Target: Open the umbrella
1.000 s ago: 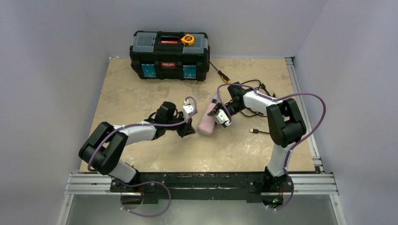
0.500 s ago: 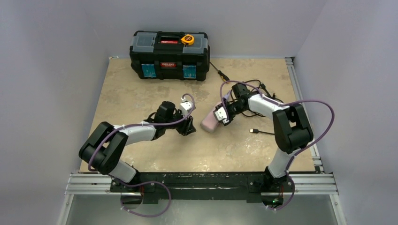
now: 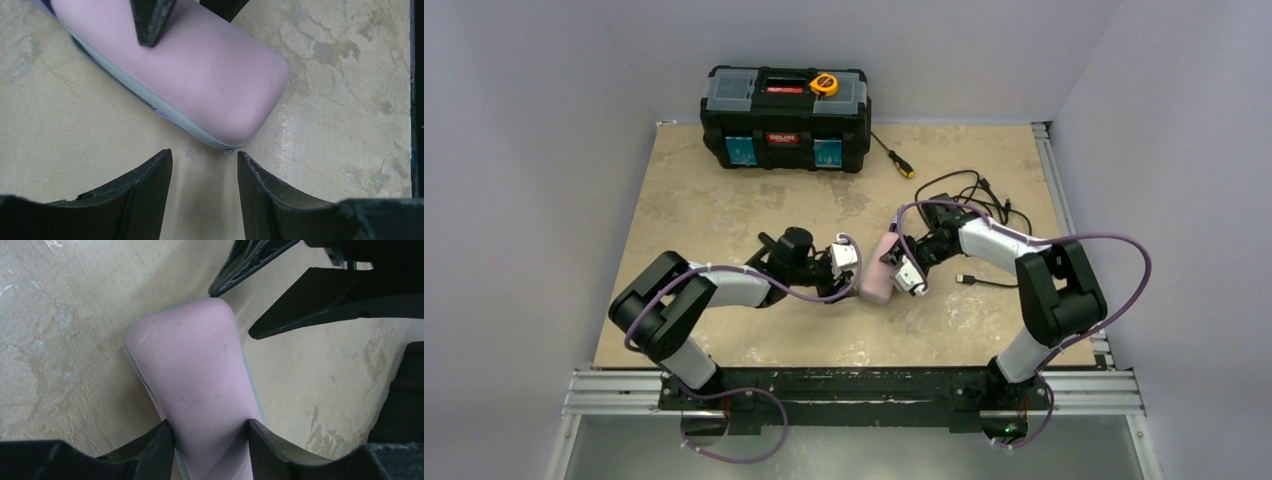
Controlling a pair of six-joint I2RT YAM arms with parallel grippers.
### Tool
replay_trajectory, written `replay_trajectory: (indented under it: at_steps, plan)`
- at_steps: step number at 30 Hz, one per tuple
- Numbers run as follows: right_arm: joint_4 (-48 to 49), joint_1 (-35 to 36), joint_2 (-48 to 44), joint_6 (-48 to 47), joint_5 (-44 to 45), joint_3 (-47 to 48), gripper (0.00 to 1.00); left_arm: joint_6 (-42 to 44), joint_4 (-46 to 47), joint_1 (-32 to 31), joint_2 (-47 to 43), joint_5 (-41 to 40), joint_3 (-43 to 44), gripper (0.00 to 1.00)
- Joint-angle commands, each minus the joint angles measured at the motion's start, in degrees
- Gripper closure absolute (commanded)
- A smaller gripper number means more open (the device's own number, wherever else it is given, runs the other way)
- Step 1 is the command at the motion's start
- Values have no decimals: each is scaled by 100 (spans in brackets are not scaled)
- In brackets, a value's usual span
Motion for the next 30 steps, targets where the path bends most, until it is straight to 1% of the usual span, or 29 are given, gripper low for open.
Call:
replay_trajectory:
  at_steps: [1,6,8,10,12,16,18,20,24,27,28,30]
  plan:
    - [-200,50,-74,-40,124,-203,73,270,854,-213,459,88,-38,51]
    - [-234,54,-69,-18,152,-173,73,281,936,-324,563,163,-132,52]
    - [-224,56,-54,14,140,-158,73,131,946,-361,563,98,-118,53]
    - [-210,51,-31,48,130,-125,72,-52,966,-368,611,82,-85,62]
    - [-221,51,-9,74,123,-94,73,-186,1049,-396,604,85,-117,74]
    - [-211,44,27,80,124,-56,73,-269,948,-511,443,244,-222,92]
    - [-129,48,28,248,136,-44,74,-380,840,-547,351,223,-255,99]
    - [-24,46,12,446,173,-19,75,-568,648,-552,221,112,-262,100]
    - [210,89,-9,1232,384,48,83,-1126,373,-567,-54,164,-288,100]
    - [462,137,-26,2059,561,77,85,-1633,421,-593,-124,-69,-335,100]
    - [630,138,-48,2413,602,76,85,-1765,454,-592,-97,-211,-327,100]
    - [1031,238,-63,3491,820,130,88,-2107,534,-591,-23,-682,-270,100]
